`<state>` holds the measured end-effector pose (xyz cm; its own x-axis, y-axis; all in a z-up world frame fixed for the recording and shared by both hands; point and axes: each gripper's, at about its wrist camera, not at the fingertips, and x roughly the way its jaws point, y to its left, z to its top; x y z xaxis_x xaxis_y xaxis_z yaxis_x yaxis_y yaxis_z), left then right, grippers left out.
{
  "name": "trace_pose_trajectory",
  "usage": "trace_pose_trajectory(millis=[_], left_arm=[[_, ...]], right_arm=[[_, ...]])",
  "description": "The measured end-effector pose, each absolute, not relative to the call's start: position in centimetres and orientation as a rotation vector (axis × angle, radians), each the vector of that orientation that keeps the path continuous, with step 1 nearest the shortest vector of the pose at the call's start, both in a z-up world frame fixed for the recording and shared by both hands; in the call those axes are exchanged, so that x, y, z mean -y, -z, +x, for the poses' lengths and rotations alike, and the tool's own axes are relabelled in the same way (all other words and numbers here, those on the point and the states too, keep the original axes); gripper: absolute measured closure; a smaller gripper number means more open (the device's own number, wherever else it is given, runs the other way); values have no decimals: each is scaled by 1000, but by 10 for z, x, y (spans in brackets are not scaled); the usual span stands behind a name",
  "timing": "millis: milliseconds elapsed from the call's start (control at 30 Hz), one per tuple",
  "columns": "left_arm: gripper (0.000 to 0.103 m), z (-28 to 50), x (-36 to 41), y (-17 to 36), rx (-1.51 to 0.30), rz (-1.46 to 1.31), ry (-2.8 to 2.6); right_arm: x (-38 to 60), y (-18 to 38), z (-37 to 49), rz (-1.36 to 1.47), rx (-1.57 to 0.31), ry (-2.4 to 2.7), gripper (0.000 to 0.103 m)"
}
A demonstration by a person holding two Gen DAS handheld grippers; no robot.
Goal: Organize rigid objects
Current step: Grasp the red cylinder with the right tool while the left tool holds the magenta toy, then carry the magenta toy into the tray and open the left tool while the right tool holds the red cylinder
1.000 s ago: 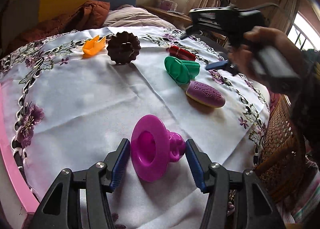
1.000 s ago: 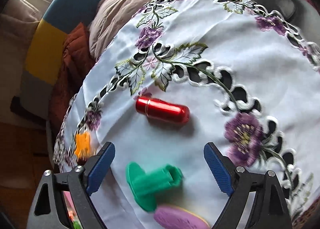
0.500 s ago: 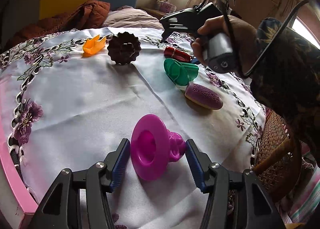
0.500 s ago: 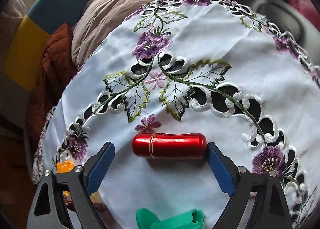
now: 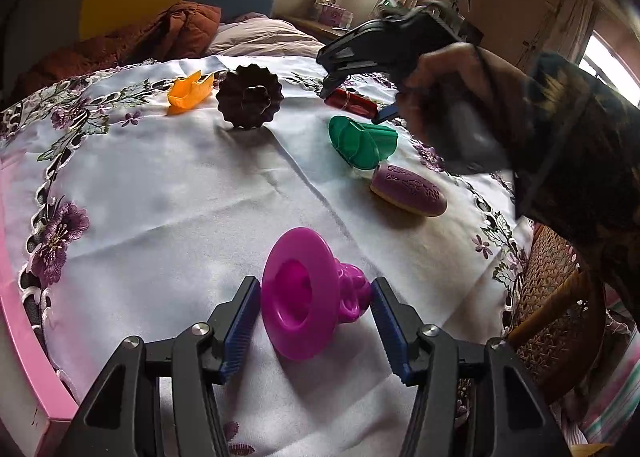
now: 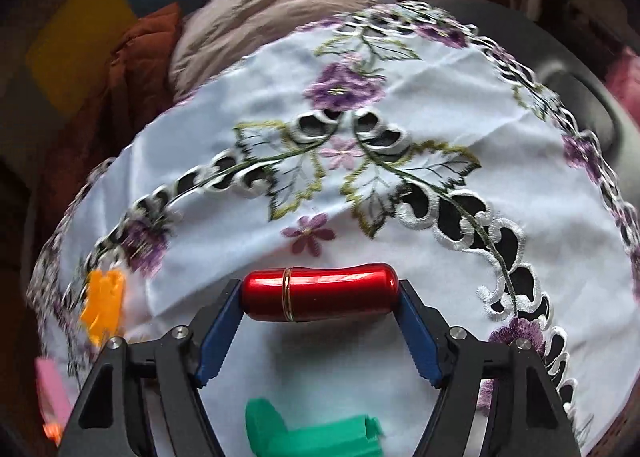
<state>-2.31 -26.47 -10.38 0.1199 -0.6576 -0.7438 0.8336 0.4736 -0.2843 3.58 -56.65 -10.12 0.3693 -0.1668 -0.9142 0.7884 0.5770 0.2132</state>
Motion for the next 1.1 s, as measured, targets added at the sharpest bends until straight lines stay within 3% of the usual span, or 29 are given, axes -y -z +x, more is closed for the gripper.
trace_pose_trajectory(millis=[367,1100], left_arm=[[46,-31,255,94,-936,262,1042],[46,-40,214,44,-828,235,927]], right_arm=[[495,98,46,306,-1077,505,28],[509,118,40,370,-1132,504,28]])
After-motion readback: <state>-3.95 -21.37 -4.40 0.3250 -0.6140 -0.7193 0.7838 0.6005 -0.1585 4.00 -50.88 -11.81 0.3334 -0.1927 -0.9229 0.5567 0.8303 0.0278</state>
